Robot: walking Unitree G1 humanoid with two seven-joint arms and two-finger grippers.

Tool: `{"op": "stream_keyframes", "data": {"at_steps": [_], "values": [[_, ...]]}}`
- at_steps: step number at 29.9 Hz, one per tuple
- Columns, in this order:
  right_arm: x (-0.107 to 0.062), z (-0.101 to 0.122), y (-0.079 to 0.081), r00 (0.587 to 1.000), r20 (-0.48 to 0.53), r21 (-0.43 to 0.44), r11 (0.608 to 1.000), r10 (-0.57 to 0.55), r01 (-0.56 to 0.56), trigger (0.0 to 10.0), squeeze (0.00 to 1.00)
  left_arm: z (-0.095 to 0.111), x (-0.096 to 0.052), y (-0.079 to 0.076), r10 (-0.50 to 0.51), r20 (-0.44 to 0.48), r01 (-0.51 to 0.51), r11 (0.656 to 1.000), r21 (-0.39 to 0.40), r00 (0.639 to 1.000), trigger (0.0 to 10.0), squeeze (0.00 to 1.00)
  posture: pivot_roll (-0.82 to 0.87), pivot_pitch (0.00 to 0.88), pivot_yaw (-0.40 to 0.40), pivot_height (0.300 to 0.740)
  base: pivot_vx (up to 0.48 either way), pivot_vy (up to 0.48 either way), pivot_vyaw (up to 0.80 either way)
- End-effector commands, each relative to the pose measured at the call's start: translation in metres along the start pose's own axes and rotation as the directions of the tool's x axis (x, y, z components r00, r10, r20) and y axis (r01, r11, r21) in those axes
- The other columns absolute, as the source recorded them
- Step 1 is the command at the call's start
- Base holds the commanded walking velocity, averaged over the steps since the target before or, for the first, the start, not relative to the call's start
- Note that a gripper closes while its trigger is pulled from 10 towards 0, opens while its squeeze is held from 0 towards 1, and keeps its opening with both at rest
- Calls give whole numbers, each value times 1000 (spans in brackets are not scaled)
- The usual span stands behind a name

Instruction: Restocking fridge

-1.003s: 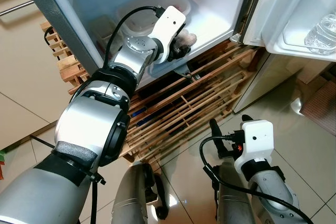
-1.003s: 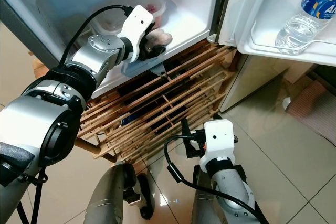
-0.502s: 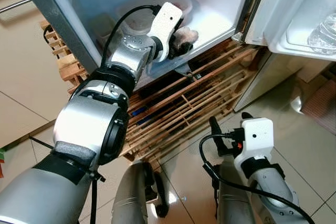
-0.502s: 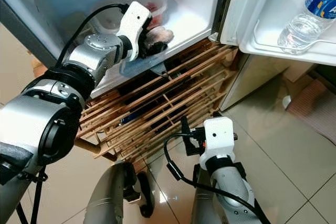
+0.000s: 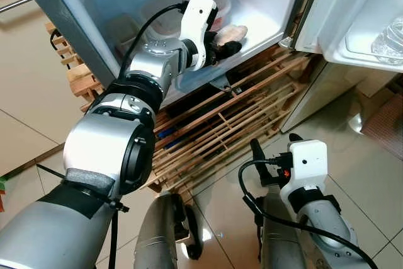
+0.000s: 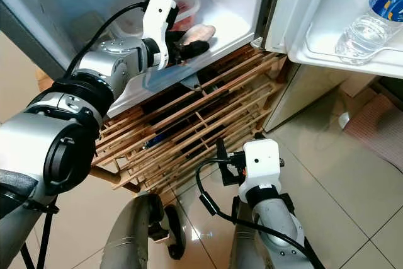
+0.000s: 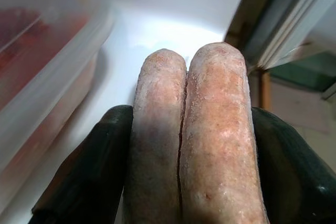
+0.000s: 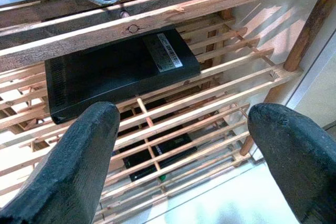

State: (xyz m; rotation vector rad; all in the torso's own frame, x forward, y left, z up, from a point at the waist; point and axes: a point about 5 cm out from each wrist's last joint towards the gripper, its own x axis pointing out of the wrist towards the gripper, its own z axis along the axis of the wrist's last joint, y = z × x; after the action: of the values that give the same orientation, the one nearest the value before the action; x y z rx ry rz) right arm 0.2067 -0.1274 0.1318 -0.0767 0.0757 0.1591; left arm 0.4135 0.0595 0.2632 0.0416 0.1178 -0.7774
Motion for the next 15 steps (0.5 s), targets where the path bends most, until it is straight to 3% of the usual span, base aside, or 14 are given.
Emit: {"op": "stream_keyframes", "data": {"at_steps": [1,10,15], "values": [[0,-4,2,1000,-24,5,1000,0,0,10000,0,16,2,-6,-41,61,41,999,6,997,0,0,-229,254,107,642,0,0,0],[5,-6,0,1000,-21,7,1000,0,1,10000,0,28,8,-36,-231,130,227,973,47,964,0,0,-221,229,97,642,0,0,0],[10,-7,-2,1000,-20,6,1000,1,-1,10000,0,27,7,-38,-227,146,222,974,53,963,0,0,-214,210,94,642,0,0,0]]}}
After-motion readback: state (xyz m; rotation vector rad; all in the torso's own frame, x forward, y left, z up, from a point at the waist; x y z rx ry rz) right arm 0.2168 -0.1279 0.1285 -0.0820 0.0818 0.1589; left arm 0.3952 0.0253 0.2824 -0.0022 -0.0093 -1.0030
